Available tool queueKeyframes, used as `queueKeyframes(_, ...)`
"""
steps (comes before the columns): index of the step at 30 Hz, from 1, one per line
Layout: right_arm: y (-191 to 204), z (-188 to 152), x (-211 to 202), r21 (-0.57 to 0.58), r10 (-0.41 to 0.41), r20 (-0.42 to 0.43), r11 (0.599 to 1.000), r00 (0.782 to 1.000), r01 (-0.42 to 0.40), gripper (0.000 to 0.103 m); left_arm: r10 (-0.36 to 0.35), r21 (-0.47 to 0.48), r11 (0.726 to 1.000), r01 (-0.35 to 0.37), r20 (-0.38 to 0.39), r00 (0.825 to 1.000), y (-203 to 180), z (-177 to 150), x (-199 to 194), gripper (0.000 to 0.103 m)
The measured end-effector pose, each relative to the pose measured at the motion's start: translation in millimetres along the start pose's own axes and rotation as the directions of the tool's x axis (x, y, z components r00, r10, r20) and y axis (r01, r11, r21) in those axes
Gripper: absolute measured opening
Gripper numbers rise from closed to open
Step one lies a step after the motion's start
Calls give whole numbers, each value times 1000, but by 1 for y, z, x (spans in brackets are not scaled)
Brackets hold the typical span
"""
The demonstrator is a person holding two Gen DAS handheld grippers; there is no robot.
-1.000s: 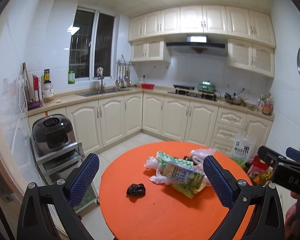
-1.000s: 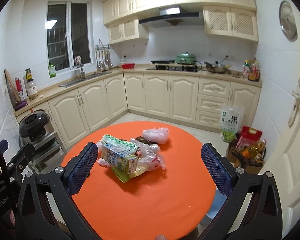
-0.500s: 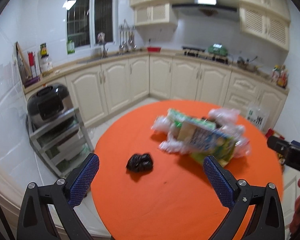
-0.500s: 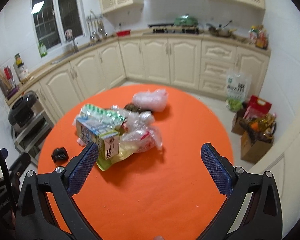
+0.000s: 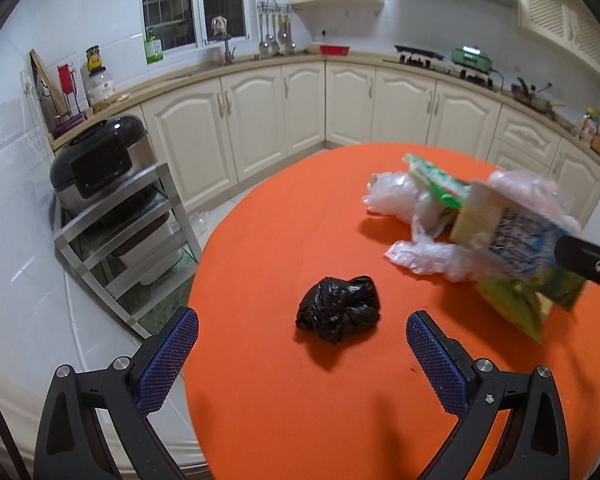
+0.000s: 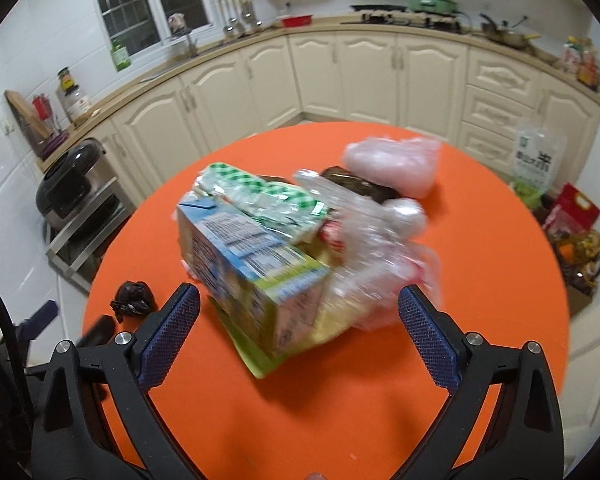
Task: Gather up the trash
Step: 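Grasp the milk carton with the right tool while the left tool grasps the black bag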
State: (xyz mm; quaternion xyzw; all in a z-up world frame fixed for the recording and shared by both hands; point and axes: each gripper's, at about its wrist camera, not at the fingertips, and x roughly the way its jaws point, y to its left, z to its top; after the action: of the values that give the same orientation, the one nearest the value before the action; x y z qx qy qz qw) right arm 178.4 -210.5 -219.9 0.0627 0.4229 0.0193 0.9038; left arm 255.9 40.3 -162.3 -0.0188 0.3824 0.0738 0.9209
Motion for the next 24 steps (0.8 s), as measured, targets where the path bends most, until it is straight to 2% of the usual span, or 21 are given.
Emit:
queueKeyframes(2,4,5,10,-16,9,-17,1000,1000,-9,99,11,11,1000,-10,-17,1000,0,5,17,102)
queueKeyframes(3,6,6,17,-28,21,-30,999,999,-22,95,12,14,1000,-12,-23,1000,-1,7,23,102)
queueKeyframes(5,8,7,27,-35,46,-59,998,997,-48,78,5,23,1000,-4,-44,999,-3,10,40,102)
queueKeyframes(6,9,7,32,-44,47,-74,998,996,-51,70,-5,27,1000,6,-51,999,-5,12,45,98)
queueKeyframes(8,11,6,33,-48,69,-74,996,995,-73,62,-41,38,998,44,-67,997,-6,12,54,84)
queueKeyframes(10,12,3,31,-55,98,-66,993,993,-102,47,-101,37,994,105,-92,991,-6,11,61,52)
queueKeyframes(11,13,2,29,-59,120,-62,991,991,-123,40,-109,39,993,113,-104,989,-7,12,64,49)
queueKeyframes(12,15,0,28,-62,121,-59,990,991,-124,37,-119,40,992,123,-94,988,-6,12,63,40)
queueKeyframes(13,16,0,27,-67,113,-55,991,992,-117,37,-142,36,989,146,-93,985,-3,11,63,22)
queueKeyframes(14,15,-2,25,-66,121,-52,990,991,-124,37,-152,30,987,156,-92,984,0,12,63,21)
queueKeyframes(16,11,-5,22,-36,155,-49,987,987,-157,37,-183,11,983,184,-88,979,6,10,63,9)
queueKeyframes(19,2,-10,12,6,192,-27,981,981,-192,37,-208,-6,978,208,-89,974,15,7,62,3)
queueKeyframes(21,-1,-11,6,17,209,-14,978,978,-208,37,-220,-13,975,220,-83,972,20,3,59,3)
queueKeyframes(24,-5,-16,-7,28,226,7,974,974,-226,37,-199,-1,980,199,-84,976,28,0,53,4)
